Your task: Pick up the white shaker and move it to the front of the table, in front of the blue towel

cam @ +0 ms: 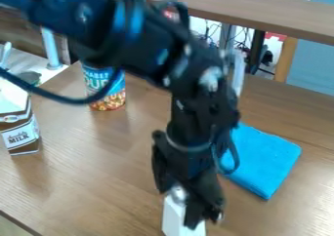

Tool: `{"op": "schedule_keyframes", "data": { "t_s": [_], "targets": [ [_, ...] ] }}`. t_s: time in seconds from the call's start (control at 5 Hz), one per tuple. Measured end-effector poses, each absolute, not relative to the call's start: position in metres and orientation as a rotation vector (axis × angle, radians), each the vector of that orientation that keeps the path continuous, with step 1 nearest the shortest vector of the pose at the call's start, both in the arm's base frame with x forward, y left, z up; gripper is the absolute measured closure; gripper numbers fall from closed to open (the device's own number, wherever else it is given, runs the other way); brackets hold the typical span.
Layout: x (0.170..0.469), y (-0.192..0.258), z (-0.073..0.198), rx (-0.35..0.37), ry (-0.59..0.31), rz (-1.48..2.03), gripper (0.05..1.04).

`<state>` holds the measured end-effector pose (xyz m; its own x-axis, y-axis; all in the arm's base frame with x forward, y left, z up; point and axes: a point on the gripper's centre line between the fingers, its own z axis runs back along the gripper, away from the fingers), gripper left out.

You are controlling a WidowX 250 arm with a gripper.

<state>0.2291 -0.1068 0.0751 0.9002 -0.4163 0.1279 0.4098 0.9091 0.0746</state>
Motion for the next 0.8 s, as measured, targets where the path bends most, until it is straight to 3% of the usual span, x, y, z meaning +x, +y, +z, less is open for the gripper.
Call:
{"op": "schedule_keyframes", "data": {
  "t_s": [0.2,0.4,0.6,0.8],
  "targets": [
    [0.245,-0.101,0.124,-0.034,-0.241,-0.348,0.073],
    [0.259,-0.079,0.175,-0.032,-0.274,-0.251,0.077],
    [0.266,-0.043,0.228,0.149,-0.243,-0.16,0.079],
    [0.265,-0.035,0.23,0.171,-0.225,-0.132,0.079]
  ]
}}
